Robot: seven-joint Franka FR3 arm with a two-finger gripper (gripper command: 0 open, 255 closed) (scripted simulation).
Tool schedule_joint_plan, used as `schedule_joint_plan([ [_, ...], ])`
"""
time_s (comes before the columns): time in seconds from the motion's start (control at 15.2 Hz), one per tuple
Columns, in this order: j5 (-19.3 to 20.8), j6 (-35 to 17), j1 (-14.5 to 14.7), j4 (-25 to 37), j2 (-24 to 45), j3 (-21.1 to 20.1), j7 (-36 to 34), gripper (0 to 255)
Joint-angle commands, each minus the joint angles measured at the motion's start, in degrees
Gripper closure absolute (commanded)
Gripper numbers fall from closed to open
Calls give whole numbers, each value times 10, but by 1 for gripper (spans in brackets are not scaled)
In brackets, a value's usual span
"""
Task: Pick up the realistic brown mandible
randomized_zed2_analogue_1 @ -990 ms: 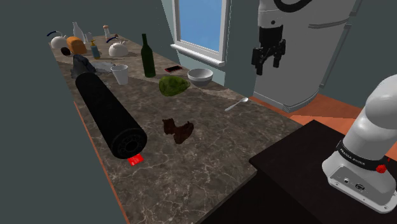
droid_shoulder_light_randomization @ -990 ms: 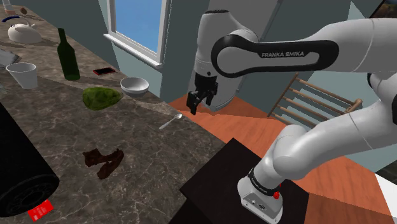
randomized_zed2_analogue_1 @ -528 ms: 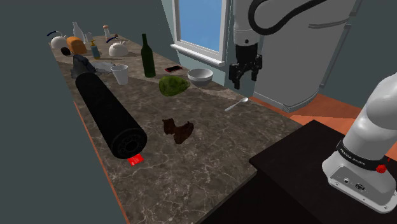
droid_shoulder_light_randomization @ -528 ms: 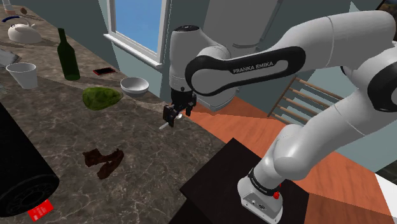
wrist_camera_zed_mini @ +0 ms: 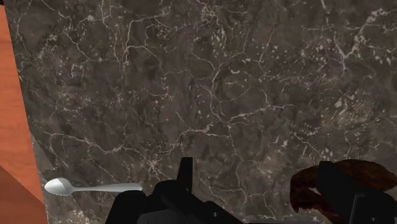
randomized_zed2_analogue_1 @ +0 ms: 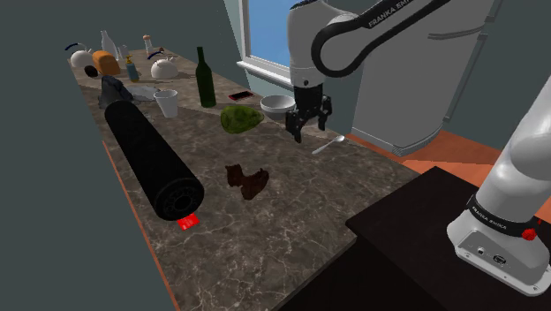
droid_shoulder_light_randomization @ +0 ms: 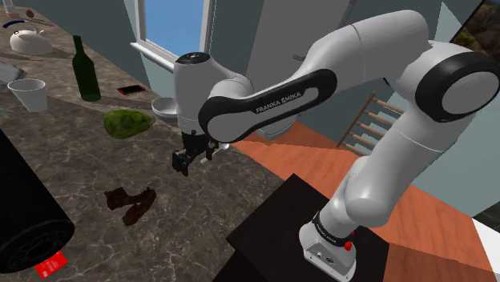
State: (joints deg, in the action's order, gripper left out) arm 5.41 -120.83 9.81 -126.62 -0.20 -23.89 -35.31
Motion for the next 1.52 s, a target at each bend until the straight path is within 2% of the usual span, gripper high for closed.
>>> schedule_joint_plan([
  [0.0, 22, -11, 10, 29, 43, -10, -30, 0],
  [0.4, 95, -27, 53, 131, 176, -13, -105, 0],
  [0.99, 174, -5, 147, 340, 374, 13, -168, 0],
  [1.45, 189, -32, 158, 351, 412, 24, -178, 0],
])
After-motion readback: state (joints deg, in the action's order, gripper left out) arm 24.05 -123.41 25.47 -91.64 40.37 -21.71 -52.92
